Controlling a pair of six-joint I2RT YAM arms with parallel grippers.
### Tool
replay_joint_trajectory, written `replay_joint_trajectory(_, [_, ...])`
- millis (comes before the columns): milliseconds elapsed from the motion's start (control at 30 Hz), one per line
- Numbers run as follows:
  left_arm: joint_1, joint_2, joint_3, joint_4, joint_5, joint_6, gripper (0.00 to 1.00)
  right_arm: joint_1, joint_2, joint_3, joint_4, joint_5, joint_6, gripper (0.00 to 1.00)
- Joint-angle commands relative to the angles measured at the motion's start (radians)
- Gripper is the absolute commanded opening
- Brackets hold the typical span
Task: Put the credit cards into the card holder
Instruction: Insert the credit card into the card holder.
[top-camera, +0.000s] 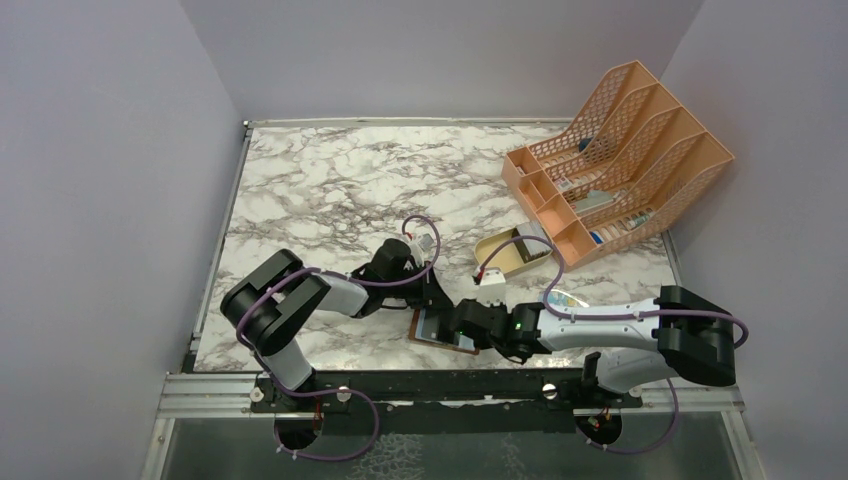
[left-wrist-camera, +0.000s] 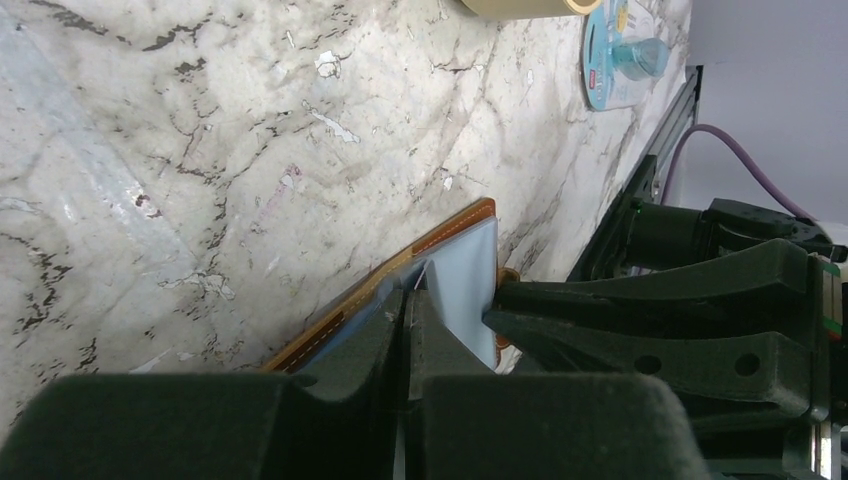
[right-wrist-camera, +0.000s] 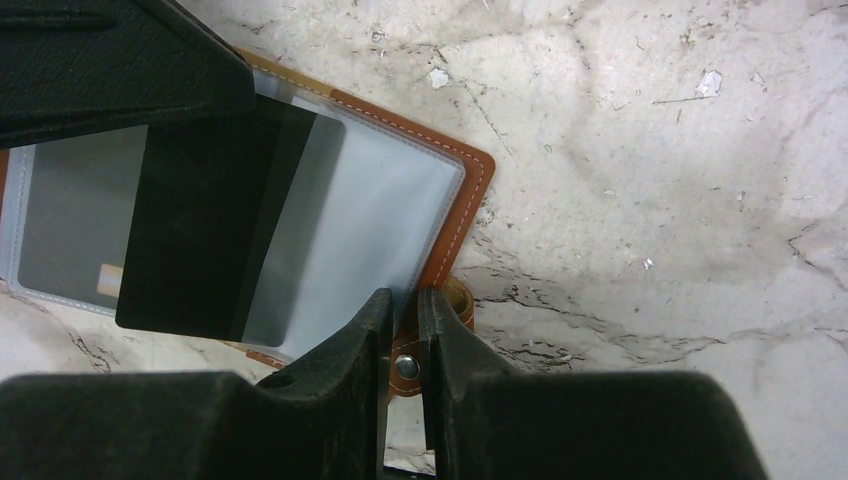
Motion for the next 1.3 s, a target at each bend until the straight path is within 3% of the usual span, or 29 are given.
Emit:
replay_joint_trajectory(0, [-0.009,-0.017,-0.014,-0.008,-0.019,-0.009,0.12,-0.001,0.01,-0.032,0.046,0.012,-0.034,0.16])
replay_joint_trajectory(100, [-0.009,-0.062,-0.023,-0.015,-0.043,-0.027,0.31,-0.001,-0.003,-0.035,0.053,0.011,-0.039,0.16])
replay_joint_trajectory(267, [-0.009,-0.137,-0.021,-0.077,-0.096,-0.03,0.46,-0.001,-0.017,-0.047,0.054,0.014,-0.031,0.16])
replay_joint_trajectory(533, [-0.009,-0.272,-0.022,-0.211,-0.189,-0.022,0.51,0.0,-0.021,-0.051,0.064,0.012,-0.036,0.16])
replay_joint_trajectory(867, [-0.027,-0.358,-0.074,-0.262,-0.182,-0.064,0.54,-0.001,-0.017,-0.044,0.069,0.011,-0.046,0.16])
replay_joint_trajectory(1267, [-0.084,-0.301,-0.056,-0.266,-0.213,-0.089,0.56,-0.001,0.006,-0.03,0.082,0.03,-0.064,0.15])
